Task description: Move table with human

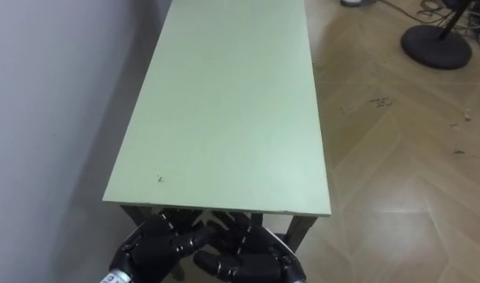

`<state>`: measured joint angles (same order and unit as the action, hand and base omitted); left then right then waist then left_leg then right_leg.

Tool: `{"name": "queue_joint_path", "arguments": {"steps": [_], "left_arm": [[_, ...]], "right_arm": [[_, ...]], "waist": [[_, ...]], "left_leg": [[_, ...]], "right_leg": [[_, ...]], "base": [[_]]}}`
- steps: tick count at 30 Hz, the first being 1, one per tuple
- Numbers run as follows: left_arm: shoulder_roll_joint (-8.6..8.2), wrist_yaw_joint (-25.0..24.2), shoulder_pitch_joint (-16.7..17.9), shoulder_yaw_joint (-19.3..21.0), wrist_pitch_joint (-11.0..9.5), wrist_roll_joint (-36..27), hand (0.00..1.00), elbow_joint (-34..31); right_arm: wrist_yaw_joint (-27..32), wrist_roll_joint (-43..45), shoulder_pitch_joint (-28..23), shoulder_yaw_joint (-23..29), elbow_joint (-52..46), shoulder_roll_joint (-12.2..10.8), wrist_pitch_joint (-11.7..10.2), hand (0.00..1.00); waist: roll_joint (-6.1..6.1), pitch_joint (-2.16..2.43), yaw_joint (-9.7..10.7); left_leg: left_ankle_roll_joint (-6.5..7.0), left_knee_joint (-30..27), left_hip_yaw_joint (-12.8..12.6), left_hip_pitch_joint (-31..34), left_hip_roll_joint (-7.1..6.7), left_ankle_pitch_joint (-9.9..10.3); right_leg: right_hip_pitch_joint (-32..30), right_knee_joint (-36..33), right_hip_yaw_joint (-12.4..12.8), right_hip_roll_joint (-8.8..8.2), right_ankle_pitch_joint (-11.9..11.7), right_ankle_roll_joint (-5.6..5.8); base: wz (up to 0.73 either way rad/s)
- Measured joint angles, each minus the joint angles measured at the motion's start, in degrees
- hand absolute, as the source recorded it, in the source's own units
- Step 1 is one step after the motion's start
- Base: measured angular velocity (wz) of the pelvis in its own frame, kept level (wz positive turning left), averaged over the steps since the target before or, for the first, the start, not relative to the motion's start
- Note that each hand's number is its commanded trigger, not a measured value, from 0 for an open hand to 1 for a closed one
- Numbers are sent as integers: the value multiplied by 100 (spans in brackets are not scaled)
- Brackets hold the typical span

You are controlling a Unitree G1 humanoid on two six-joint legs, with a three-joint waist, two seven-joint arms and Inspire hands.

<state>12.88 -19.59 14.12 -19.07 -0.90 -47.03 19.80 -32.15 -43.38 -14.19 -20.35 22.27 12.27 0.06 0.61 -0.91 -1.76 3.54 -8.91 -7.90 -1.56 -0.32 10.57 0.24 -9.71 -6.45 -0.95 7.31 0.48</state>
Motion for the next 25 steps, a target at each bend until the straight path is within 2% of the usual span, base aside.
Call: {"name": "queue_joint_path", "arguments": {"steps": [7,12,14,16,20,25], "left_arm": [[-19,378,-17,-9,-63,67,0,815],[-29,798,-25,60,-120,631,0,1614],[-81,981,-92,159,-218,767,0,2207],[-102,1072,-97,301,-227,783,0,2613],[-285,1345,-124,775,-345,1026,0,3432],[-346,1545,-49,998,-349,1178,0,3616]], "right_arm": [[286,362,188,28,992,-12,-30,0],[703,631,361,192,2019,-30,-91,0],[919,641,442,333,2668,-67,-211,0],[1091,641,473,442,3080,-94,-233,0],[1407,695,521,737,3746,-168,-326,0],[1630,722,475,888,4127,-171,-328,0]], "waist": [[22,-5,-26],[23,-7,7],[38,-7,-8],[38,-18,-11],[29,-17,-7],[23,-17,-7]], "left_leg": [[3,15,-1,-6,-6,2],[2,17,36,-26,-5,1],[2,23,42,-54,-11,1],[-2,37,44,-99,-8,4],[-7,38,47,-104,-7,9],[-7,33,57,-93,-8,8]], "right_leg": [[29,8,-6,-4,0,0],[77,32,-50,-4,0,0],[126,96,-110,-10,0,0],[184,111,-115,-4,0,0],[190,110,-135,-5,0,0],[186,109,-142,-5,0,0]], "base": [[0],[4],[0],[0],[0],[0]]}}
